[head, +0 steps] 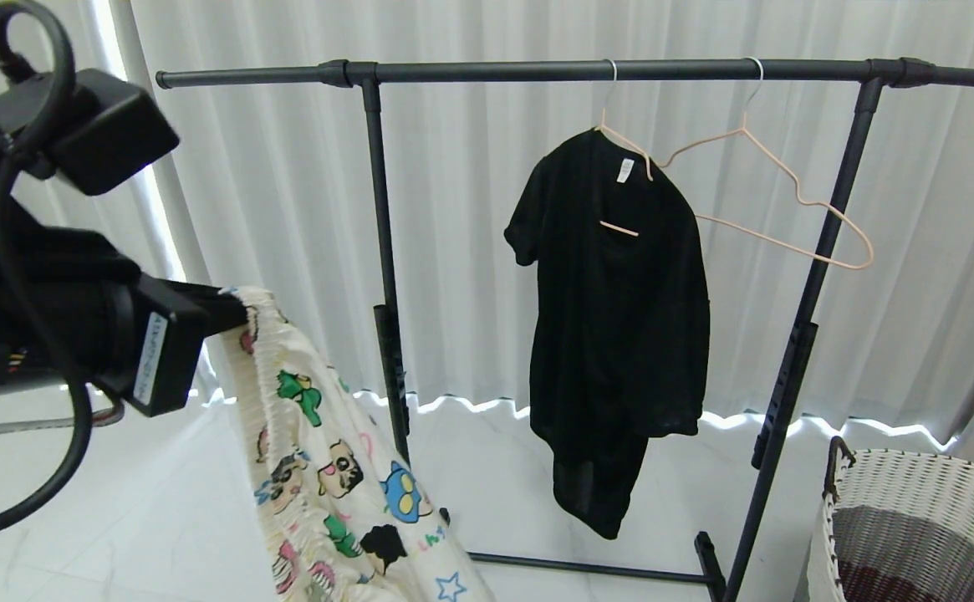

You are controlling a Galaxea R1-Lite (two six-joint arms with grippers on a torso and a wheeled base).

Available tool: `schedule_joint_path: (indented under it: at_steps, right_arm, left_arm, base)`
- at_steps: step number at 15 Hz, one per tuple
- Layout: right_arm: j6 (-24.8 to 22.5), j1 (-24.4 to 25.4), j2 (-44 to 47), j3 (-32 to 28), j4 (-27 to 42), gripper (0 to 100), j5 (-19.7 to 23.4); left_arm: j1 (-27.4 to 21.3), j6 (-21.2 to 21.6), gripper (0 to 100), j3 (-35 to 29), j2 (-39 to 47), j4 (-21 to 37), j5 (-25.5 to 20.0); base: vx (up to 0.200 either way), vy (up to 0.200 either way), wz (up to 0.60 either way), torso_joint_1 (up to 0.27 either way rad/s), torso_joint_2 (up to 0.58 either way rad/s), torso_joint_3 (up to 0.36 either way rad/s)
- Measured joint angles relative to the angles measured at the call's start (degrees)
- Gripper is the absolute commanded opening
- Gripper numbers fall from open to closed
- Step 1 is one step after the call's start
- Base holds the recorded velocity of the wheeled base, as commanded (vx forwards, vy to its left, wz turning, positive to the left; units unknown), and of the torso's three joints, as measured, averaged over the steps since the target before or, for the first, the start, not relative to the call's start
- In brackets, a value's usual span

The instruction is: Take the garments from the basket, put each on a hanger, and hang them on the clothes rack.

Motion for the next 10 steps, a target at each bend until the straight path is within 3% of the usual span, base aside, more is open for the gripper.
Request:
schedule_joint_path:
  at_steps: [4, 7, 10]
  right_arm:
    - [-2.0, -1.7, -3.3, 9.5, -10.6, 100, 0.1]
    - [-2.0, -3.2, -3.4, 10.6, -12.8, 100, 0.8]
    - [-2.0, -5.0, -3.2, 10.8, -13.6, 100, 3.0]
  left_arm:
    - [3.0, 3.6, 0, 5.8, -5.7, -0.4, 0.1]
    - [6.9, 5.1, 0, 7.5, -8.3, -0.5, 0.4]
    - [8.9, 5.2, 0, 8.2, -10.1, -0.6, 0.5]
  base:
    - [0.0, 0.0, 0.0, 0.0, 0.0, 0.0]
    - [0.0, 0.0, 0.0, 0.011, -0.04, -0.027]
    - [0.0, 0.0, 0.0, 0.093, -0.32, -0.233]
